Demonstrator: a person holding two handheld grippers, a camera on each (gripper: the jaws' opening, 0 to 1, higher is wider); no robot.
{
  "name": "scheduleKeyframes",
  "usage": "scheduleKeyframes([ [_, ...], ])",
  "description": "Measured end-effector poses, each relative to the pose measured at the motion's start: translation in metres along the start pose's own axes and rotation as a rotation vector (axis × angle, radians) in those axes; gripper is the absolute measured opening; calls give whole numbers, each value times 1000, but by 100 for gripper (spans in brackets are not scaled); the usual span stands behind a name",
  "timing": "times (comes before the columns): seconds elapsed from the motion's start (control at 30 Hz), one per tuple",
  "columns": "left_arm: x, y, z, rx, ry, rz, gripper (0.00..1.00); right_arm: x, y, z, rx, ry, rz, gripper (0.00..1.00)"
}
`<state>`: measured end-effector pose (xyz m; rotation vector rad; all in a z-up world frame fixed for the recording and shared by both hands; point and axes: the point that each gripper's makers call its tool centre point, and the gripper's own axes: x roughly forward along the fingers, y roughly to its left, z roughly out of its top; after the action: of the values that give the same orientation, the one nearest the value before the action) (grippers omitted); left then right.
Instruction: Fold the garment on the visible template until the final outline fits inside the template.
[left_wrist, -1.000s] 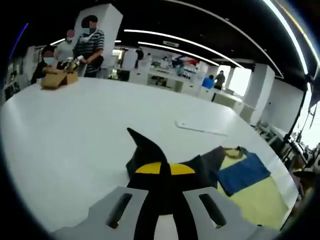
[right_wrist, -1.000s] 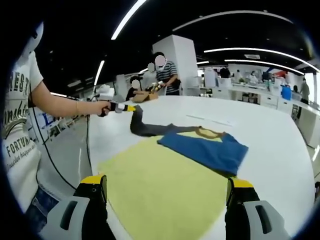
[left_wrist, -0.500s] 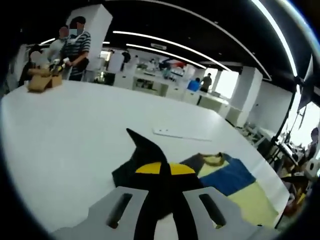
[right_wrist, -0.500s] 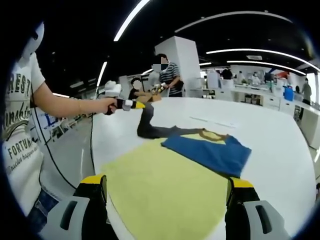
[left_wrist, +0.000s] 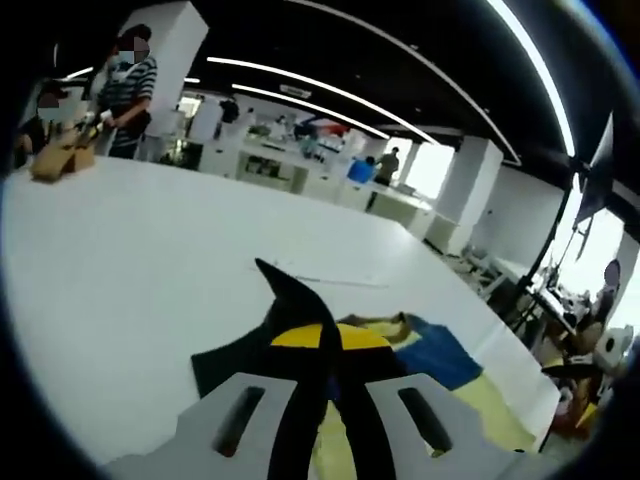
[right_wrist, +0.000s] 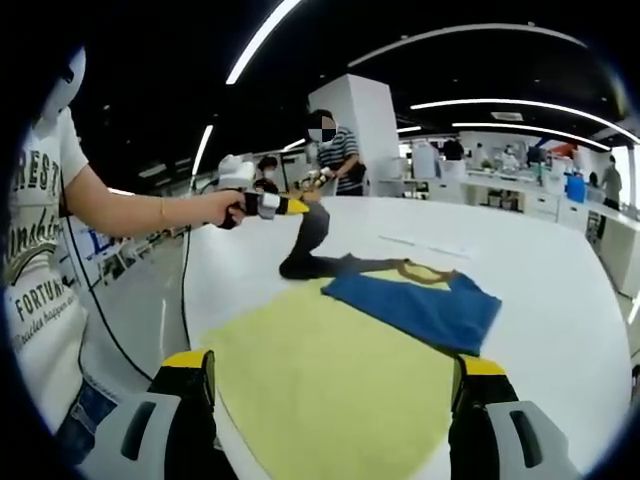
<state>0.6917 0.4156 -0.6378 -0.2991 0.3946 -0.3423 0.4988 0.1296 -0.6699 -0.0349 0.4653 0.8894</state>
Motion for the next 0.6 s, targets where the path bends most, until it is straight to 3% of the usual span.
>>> scheduleKeyframes([
  [0.2, 11, -18, 1, -34, -11, -31, 1, 0, 1, -1, -1, 3, 0, 97],
  [0.6, 28, -54, 3, -9, -13, -83, 1, -2, 0, -4, 3, 4, -2, 96],
])
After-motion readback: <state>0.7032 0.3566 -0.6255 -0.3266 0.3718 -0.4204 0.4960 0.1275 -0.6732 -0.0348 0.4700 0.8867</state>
